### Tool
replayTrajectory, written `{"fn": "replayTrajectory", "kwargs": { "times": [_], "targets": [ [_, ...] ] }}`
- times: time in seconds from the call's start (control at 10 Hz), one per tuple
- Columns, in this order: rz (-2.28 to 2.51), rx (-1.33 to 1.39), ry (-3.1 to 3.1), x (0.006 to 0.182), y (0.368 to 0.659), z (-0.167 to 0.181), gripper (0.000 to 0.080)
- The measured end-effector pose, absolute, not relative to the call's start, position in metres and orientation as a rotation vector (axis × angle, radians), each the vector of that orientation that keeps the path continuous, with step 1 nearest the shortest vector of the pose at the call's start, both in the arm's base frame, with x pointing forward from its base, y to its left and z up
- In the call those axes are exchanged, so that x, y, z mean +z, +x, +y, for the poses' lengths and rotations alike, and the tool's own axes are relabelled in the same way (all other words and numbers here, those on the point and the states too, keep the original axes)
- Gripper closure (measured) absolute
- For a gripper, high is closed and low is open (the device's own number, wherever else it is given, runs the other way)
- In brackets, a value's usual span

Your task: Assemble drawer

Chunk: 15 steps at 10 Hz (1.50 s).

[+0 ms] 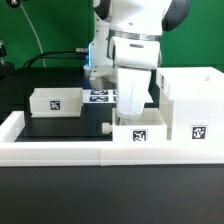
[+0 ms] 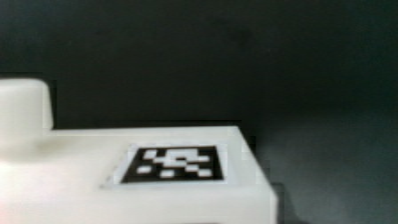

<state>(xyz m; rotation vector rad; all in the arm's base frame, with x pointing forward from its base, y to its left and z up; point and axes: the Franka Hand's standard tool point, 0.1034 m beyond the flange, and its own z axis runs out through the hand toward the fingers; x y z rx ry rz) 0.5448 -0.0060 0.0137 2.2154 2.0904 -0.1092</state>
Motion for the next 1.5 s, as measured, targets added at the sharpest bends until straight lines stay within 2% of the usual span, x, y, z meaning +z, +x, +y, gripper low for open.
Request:
{"fn": "replayTrajectory", "kwargs": {
  "times": [0.8,1.5],
  "targets": [
    [2.084,-0.109,2.217,0.0101,0.5392,0.0051,0.0755],
    [2.082,-0.033,2.183,0.0083,0.5388,-0.0006,0.0755]
  ]
}}
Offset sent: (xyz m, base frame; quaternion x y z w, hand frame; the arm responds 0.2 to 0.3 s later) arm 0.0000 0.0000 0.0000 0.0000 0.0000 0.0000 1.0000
